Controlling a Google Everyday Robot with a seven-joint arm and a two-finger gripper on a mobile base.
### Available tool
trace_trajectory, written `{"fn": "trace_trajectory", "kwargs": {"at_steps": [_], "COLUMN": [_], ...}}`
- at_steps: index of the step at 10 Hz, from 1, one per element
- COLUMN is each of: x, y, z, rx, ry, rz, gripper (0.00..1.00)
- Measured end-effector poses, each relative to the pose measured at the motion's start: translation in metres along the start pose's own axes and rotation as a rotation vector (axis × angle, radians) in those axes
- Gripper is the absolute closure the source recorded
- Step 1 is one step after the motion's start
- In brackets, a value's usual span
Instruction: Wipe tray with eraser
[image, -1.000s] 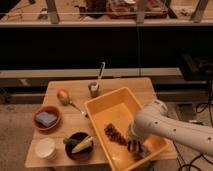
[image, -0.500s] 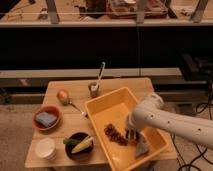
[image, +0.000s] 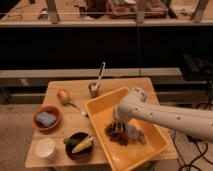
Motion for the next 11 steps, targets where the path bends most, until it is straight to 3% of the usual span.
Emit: {"fn": "trace_trajectory", "kwargs": {"at_steps": [2,4,7,10,11], "x": [-0.013,-0.032,-0.073,-0.086,-0.088], "y": [-0.004,0.008,0.037,0.059,0.077], "z": [-0.007,-0.016,-0.032,-0.035,-0.033], "rx": [0.018,0.012,-0.025,-0.071,-0.093], "ry": [-0.016,-0.037,-0.075,-0.096,-0.094], "rz": [0.003,0.012,0.048,0.101,0.133], "gripper": [0.99,0.99,0.99,0.99,0.99]}}
